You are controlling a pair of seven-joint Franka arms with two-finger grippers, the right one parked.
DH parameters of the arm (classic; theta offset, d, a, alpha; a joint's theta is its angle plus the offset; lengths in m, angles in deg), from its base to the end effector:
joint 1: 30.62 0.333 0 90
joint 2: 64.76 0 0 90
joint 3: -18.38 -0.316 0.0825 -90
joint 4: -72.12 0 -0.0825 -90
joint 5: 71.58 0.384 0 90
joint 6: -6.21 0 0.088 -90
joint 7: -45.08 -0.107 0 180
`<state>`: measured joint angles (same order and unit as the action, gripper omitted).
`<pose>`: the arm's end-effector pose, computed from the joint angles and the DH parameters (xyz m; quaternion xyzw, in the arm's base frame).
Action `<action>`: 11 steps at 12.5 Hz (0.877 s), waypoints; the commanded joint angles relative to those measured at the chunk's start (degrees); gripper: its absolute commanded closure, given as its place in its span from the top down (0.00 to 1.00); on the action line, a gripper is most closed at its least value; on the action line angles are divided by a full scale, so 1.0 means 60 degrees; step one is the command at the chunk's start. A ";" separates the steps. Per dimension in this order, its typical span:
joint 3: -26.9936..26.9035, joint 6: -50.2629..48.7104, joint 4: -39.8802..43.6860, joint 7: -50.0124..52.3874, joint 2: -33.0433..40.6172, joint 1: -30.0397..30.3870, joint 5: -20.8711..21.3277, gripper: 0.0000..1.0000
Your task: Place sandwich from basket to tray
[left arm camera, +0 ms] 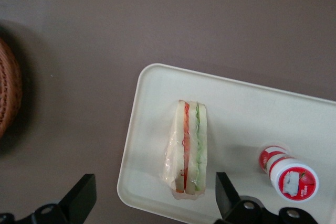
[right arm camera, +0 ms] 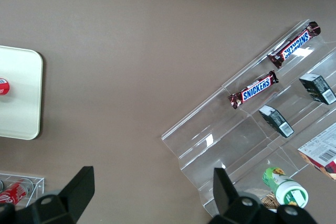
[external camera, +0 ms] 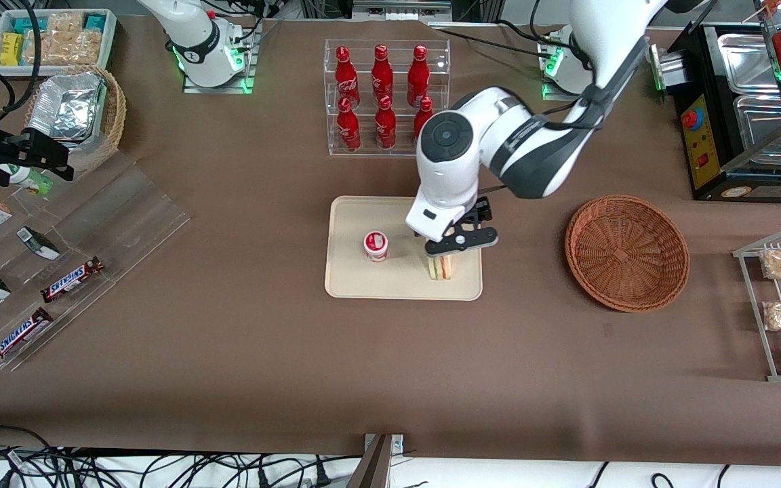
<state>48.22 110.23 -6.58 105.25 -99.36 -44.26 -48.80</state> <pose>0.5775 -0.4019 0.3899 -0.9907 -0.1215 -0.0107 0.0604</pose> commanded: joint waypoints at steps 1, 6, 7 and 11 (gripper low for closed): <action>0.0007 -0.0475 0.0432 -0.0111 0.0169 0.0484 -0.0209 1.00; -0.0023 -0.0810 0.1150 -0.0096 0.0303 0.0954 -0.0209 1.00; -0.0037 -0.0856 0.1165 -0.0111 0.0317 0.0984 -0.0179 1.00; 0.0021 -0.0915 0.1165 -0.0634 0.0492 0.1817 -0.0106 1.00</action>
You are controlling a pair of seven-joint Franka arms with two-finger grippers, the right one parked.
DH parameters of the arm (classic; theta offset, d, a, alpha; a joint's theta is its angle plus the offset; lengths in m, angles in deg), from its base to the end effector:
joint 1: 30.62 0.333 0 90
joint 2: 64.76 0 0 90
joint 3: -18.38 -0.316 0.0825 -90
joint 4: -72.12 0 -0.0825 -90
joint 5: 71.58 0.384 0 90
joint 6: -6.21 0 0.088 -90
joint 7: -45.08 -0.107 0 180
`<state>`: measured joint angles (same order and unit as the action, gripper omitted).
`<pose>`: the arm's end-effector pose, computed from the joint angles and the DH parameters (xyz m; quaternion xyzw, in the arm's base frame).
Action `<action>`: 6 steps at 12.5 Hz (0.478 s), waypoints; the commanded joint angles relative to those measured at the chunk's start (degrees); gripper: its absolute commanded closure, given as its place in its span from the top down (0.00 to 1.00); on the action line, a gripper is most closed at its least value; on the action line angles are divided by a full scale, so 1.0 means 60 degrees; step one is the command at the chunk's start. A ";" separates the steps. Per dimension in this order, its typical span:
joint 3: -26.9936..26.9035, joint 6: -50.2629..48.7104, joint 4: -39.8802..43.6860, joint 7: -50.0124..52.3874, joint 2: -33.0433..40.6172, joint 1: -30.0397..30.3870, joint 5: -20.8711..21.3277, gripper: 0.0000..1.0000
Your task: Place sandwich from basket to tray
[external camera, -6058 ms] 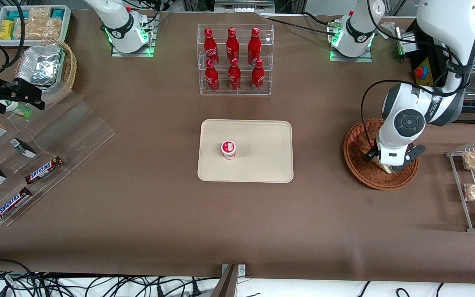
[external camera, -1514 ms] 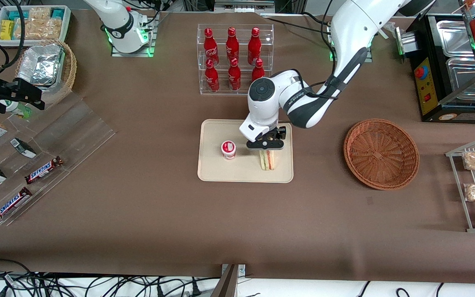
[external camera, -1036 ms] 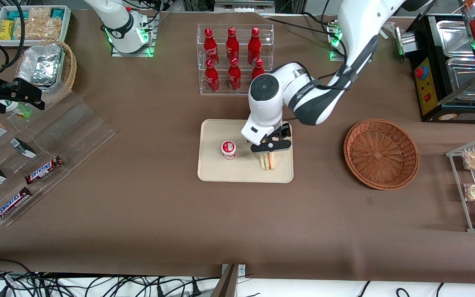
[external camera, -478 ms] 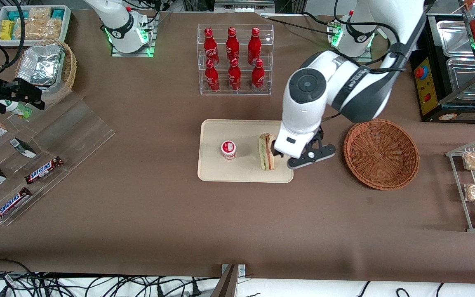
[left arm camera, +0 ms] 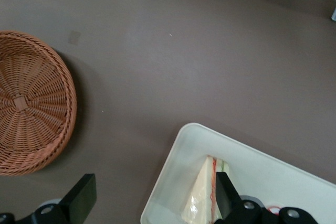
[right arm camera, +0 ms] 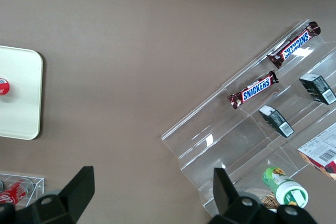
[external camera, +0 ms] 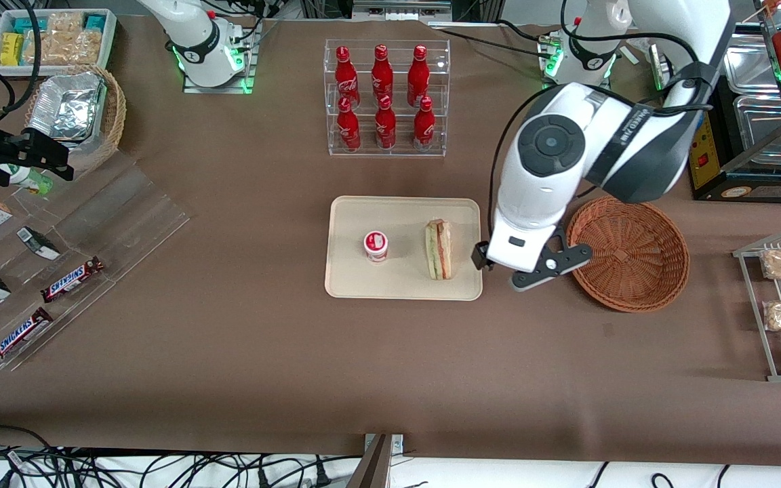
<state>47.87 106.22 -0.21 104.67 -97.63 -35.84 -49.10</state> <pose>0.6426 -0.2999 0.4540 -0.9755 -0.2124 -0.0342 0.0471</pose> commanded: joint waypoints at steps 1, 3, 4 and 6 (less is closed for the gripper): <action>-0.0008 -0.0276 0.0102 -0.1136 0.0379 0.0430 -0.0158 1.00; -0.0678 -0.0684 0.0131 -0.2206 0.0512 0.0343 -0.0638 1.00; -0.1045 -0.0744 0.0262 -0.2719 0.0527 0.0343 -0.0976 1.00; -0.1398 -0.0876 0.0818 -0.3671 0.0586 0.0415 -0.1474 1.00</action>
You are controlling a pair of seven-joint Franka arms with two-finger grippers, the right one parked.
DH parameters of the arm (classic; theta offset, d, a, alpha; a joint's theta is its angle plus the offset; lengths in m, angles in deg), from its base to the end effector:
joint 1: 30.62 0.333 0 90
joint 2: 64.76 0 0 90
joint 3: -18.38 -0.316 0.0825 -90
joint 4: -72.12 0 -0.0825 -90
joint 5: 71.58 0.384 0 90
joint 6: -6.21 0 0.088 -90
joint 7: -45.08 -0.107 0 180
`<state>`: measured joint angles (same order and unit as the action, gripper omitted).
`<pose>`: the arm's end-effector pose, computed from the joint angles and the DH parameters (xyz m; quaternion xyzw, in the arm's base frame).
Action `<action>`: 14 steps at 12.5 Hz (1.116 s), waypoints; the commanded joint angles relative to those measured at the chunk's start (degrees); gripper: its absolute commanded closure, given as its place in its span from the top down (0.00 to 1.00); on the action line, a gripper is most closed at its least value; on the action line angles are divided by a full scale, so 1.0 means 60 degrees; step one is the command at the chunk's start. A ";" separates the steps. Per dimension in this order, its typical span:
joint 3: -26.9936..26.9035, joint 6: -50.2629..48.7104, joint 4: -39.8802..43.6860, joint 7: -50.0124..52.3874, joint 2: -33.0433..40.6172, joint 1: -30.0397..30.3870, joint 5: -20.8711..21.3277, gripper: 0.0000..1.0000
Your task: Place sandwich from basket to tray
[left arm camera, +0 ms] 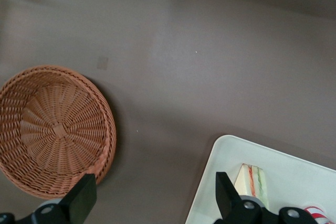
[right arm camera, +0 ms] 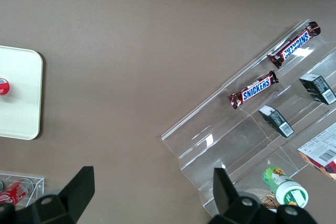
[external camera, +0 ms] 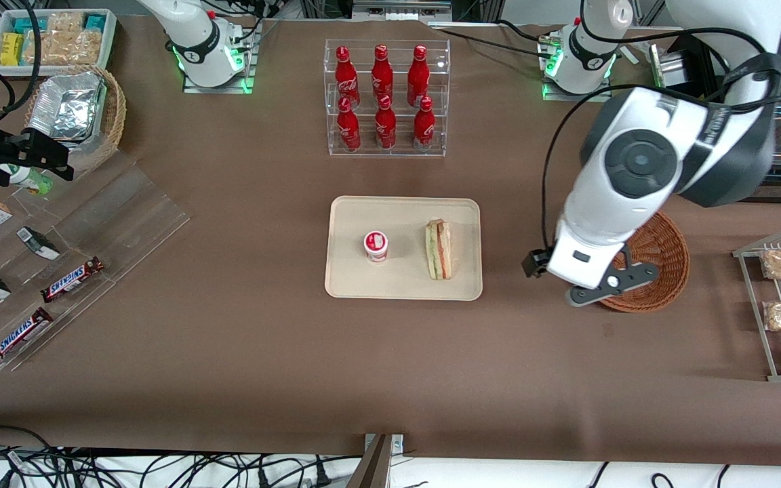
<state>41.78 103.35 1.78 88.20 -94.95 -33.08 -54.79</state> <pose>0.6672 -0.2188 0.4845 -0.9870 -0.1542 -0.0167 0.0424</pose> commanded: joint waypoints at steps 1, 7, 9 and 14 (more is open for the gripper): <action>-0.0834 -0.0471 0.0518 -0.1512 0.0139 -0.0074 -0.0789 1.00; -0.3092 -0.0487 0.0533 -0.5116 0.0197 -0.0132 -0.2197 1.00; -0.3402 -0.0487 0.0547 -0.5822 0.0212 -0.0118 -0.2271 1.00; -0.3637 -0.0545 0.0899 -0.7419 0.0183 0.0087 -0.2271 1.00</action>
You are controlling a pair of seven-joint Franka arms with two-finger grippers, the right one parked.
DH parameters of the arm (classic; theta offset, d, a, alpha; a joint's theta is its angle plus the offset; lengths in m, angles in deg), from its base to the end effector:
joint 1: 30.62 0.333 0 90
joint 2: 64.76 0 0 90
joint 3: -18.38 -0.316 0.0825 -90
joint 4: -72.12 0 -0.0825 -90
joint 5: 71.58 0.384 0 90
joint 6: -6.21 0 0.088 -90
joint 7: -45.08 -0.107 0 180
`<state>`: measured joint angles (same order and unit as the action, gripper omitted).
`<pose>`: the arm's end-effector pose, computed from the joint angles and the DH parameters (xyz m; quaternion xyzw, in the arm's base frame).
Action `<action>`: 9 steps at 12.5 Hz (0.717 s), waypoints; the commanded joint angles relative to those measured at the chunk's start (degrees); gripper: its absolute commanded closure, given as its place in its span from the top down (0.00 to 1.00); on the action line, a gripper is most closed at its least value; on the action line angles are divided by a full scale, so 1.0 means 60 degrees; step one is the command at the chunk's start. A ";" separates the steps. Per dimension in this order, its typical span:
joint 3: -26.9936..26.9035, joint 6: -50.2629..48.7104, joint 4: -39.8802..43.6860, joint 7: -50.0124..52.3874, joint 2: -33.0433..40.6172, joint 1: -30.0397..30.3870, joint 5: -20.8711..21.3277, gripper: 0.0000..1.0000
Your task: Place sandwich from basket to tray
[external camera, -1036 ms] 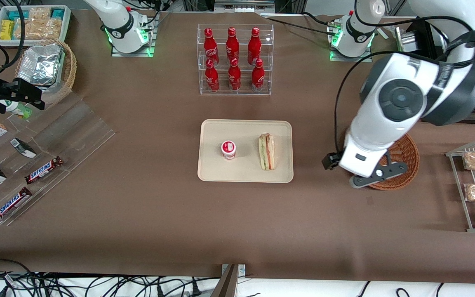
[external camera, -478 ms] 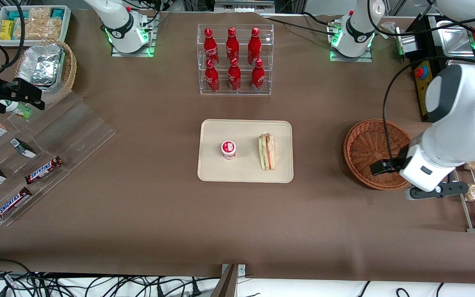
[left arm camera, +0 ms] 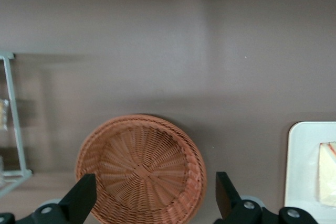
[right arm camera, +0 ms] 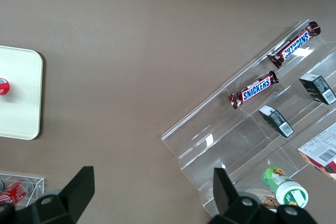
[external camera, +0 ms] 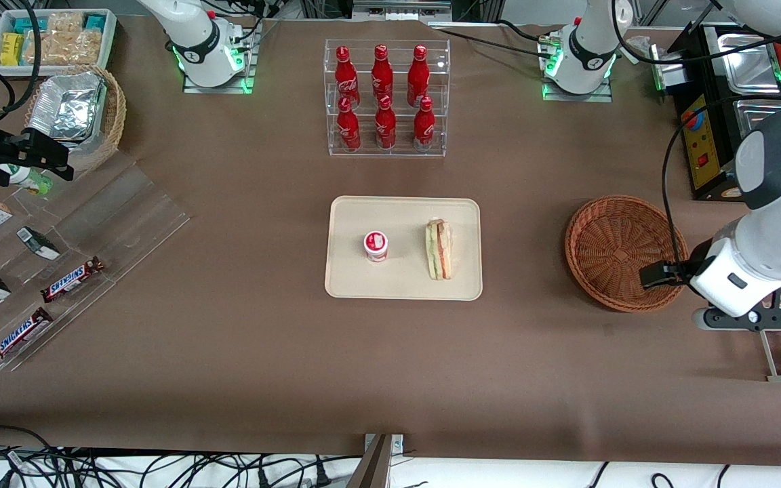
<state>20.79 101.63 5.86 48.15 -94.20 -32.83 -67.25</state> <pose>0.7037 -0.0420 0.5045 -0.9995 0.0145 0.0005 0.0274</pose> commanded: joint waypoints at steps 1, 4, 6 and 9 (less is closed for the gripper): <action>-0.0138 -0.0272 0.0219 -0.0949 0.0058 0.0060 -0.0195 1.00; -0.0124 -0.0551 0.0204 -0.1566 0.0000 -0.0027 -0.0165 1.00; -0.0065 -0.0551 0.0204 -0.1625 -0.0030 0.0001 -0.0195 1.00; -0.0050 -0.0536 0.0131 -0.1654 -0.0045 -0.0028 -0.0253 1.00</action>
